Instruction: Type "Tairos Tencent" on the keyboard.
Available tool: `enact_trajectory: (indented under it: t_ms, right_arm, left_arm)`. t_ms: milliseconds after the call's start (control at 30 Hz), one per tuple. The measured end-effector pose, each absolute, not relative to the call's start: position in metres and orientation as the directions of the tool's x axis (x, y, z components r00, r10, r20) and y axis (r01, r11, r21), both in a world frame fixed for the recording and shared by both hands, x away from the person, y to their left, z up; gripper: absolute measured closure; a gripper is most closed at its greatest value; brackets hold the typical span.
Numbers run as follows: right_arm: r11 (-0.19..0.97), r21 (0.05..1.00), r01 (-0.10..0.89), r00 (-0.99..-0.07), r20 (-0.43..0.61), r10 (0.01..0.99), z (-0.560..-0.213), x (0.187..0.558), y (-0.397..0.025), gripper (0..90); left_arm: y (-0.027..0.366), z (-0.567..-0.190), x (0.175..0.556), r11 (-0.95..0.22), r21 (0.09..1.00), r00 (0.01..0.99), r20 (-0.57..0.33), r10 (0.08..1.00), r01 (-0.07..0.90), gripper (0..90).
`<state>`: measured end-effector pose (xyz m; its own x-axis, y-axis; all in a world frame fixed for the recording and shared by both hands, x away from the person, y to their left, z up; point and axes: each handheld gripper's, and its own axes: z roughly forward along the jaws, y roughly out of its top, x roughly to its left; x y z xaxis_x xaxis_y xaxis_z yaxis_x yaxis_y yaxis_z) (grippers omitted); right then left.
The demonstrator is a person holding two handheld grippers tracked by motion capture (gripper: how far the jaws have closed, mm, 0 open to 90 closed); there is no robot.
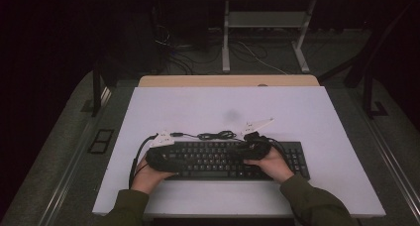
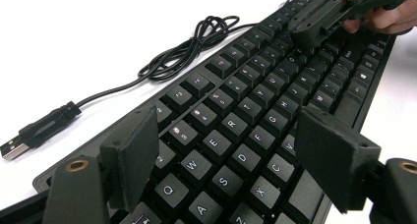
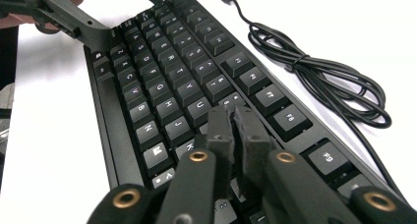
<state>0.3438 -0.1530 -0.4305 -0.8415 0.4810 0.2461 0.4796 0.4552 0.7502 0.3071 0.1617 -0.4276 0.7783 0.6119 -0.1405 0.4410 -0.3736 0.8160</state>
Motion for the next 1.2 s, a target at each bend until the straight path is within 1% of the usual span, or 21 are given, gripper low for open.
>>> enact_trajectory:
  t_ms: [267, 467, 567, 767, 1200]
  right_arm:
    - [0.428, 0.765, 0.48, -0.834, 0.247, 0.493, -0.43, 0.345, -0.156, 64.5]
    - [0.405, 0.781, 0.475, -0.823, 0.232, 0.518, -0.43, 0.345, -0.156, 42.6]
    - [0.403, 0.786, 0.469, -0.822, 0.221, 0.525, -0.432, 0.346, -0.156, 36.4]
    - [0.398, 0.791, 0.465, -0.813, 0.203, 0.546, -0.434, 0.346, -0.156, 31.7]
    - [0.392, 0.796, 0.461, -0.802, 0.185, 0.567, -0.435, 0.347, -0.158, 29.7]
  left_arm:
    - [0.164, -0.426, 0.307, -0.367, 0.82, 0.778, -0.144, 0.612, 0.44, 25.5]
    - [0.166, -0.424, 0.306, -0.366, 0.824, 0.783, -0.143, 0.605, 0.433, 29.3]
    - [0.167, -0.424, 0.306, -0.365, 0.826, 0.788, -0.145, 0.599, 0.429, 32.4]
    - [0.169, -0.426, 0.306, -0.385, 0.817, 0.801, -0.146, 0.58, 0.428, 42.9]
    - [0.174, -0.426, 0.306, -0.414, 0.803, 0.81, -0.139, 0.569, 0.429, 66.6]
